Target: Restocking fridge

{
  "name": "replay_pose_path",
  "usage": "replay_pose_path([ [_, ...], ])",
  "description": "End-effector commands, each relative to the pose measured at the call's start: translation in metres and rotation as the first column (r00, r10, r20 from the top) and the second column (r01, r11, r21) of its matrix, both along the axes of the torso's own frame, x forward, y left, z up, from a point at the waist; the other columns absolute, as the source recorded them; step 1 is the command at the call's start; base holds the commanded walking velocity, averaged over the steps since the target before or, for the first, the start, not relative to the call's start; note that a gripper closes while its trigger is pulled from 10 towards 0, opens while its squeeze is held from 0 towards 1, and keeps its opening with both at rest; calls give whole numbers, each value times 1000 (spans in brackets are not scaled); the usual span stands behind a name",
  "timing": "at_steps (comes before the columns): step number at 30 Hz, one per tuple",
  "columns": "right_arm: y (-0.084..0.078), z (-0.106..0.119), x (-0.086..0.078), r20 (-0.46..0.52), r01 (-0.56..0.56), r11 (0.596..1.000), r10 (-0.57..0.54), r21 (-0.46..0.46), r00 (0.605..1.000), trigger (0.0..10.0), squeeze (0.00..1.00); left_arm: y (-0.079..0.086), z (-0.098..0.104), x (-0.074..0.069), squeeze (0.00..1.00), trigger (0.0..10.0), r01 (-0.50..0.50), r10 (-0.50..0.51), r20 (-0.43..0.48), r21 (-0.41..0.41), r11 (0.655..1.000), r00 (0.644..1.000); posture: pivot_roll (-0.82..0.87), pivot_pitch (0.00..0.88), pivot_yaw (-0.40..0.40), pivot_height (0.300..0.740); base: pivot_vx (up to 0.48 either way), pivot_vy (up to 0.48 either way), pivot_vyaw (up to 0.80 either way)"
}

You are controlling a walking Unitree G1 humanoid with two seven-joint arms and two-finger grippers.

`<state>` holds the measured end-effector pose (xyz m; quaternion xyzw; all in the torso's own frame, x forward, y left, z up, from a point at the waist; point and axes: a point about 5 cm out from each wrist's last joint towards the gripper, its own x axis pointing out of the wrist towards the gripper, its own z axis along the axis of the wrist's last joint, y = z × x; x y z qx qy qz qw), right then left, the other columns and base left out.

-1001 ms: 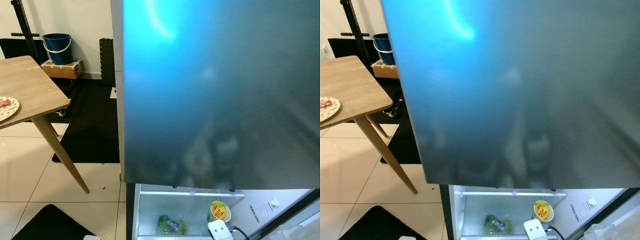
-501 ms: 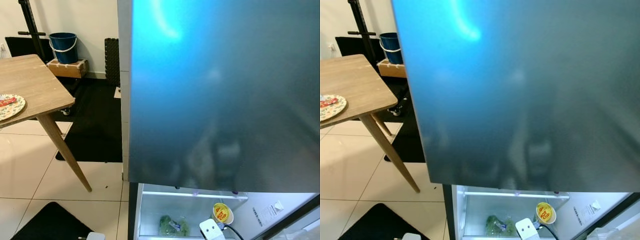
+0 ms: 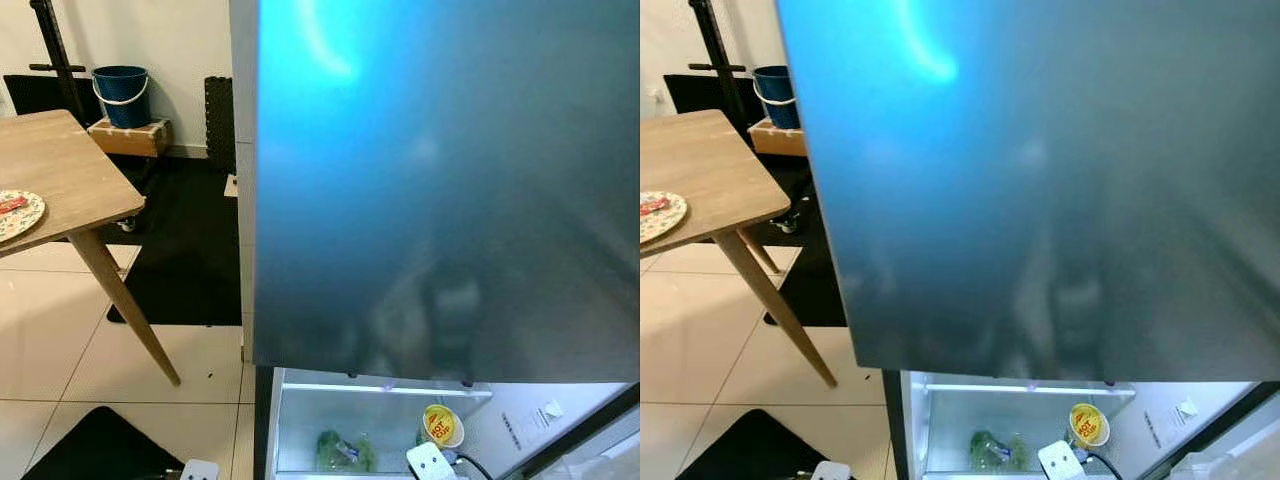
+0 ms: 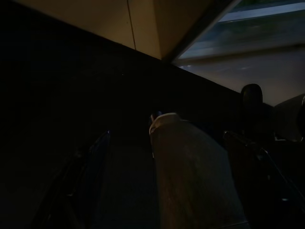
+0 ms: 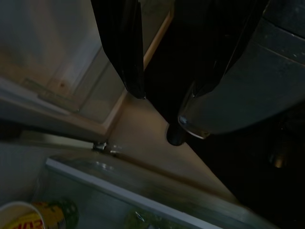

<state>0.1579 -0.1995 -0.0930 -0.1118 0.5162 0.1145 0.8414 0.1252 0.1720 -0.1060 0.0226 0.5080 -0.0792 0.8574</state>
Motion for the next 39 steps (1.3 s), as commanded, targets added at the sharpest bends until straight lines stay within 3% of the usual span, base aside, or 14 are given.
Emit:
replay_pose_path([
  [1,-6,-1,-4,-16,17,1000,-17,-17,1000,10000,0,-15,-7,-19,0,10000,10,-14,-82,-43,999,997,0,0,-96,740,0,0,0],
  [13,-9,-1,-5,-19,25,999,-25,-28,1000,10000,0,-7,-6,-14,0,10000,-3,0,-73,-33,999,997,-17,0,-82,740,-217,0,0],
  [39,-7,-2,-6,-29,14,999,-15,-39,999,10000,0,-9,-5,-11,0,10000,4,-7,-64,-42,999,998,-13,0,-75,740,-314,0,0],
])
